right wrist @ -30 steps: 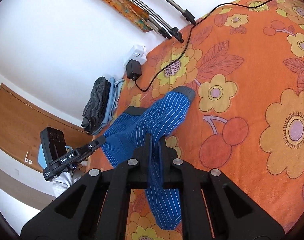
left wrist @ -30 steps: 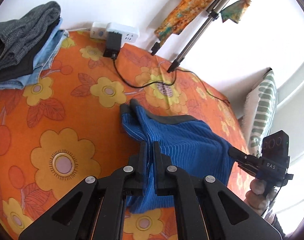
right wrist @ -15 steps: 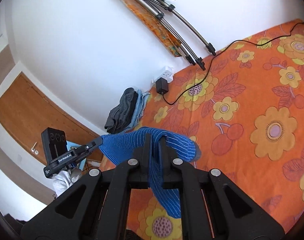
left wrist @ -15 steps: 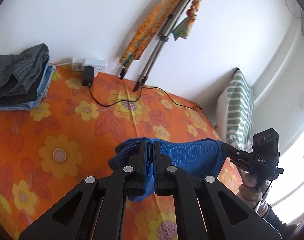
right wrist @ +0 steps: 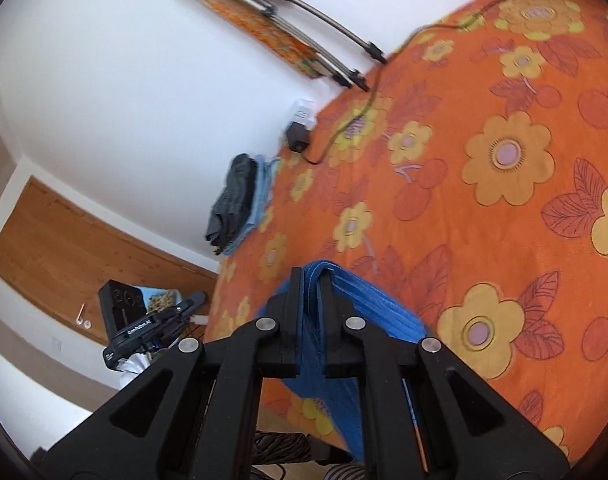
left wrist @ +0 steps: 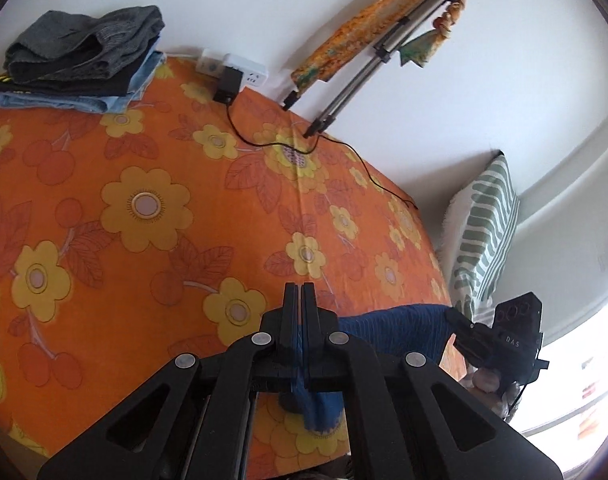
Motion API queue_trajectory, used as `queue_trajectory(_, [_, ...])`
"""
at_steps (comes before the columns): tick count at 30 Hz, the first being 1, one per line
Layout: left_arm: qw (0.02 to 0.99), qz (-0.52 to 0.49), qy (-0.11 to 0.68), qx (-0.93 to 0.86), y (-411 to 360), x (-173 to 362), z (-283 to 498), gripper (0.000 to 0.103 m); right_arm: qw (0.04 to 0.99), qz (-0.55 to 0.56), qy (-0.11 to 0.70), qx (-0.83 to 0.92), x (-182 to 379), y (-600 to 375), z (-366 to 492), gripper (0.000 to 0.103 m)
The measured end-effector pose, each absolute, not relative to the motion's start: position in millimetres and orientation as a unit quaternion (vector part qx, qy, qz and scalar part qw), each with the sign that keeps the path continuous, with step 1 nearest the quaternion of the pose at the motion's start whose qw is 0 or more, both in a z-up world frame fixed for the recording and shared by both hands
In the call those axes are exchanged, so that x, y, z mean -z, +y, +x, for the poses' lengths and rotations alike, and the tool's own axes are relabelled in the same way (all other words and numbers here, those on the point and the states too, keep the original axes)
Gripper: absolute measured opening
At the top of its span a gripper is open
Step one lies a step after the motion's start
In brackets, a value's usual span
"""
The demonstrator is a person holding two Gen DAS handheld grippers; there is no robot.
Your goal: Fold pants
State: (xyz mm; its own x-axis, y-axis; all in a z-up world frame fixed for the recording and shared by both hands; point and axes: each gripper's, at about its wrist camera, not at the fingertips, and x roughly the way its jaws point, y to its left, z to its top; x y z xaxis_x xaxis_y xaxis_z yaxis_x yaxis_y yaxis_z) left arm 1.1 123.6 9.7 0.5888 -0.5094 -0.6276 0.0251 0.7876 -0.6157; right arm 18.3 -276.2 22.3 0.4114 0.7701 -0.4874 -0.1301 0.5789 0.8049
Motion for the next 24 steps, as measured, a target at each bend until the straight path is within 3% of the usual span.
queue_trajectory(11, [0.853, -0.202, 0.449, 0.173, 89.7, 4.9, 32.9, 0.000, 0.770, 0.314, 0.495, -0.253, 5.1, -266.4, 83.9, 0.006])
queue_trajectory(13, [0.843, -0.185, 0.467, 0.192, 77.7, 10.7, 41.1, 0.006, 0.767, 0.315, 0.504, -0.243, 12.8, -269.1, 94.5, 0.006])
queue_trajectory(15, [0.838, -0.178, 0.476, 0.196, 69.7, 17.7, 46.0, 0.021, 0.761, 0.319, 0.513, -0.239, 21.3, -271.2, 101.7, 0.006])
queue_trajectory(17, [0.827, -0.178, 0.493, 0.203, 63.1, 29.0, 51.2, 0.028, 0.756, 0.319, 0.520, -0.237, 27.8, -271.0, 106.2, 0.006])
queue_trajectory(24, [0.800, -0.193, 0.529, 0.208, 57.9, 51.9, 53.9, 0.034, 0.745, 0.318, 0.535, -0.239, 40.7, -270.5, 116.1, 0.006])
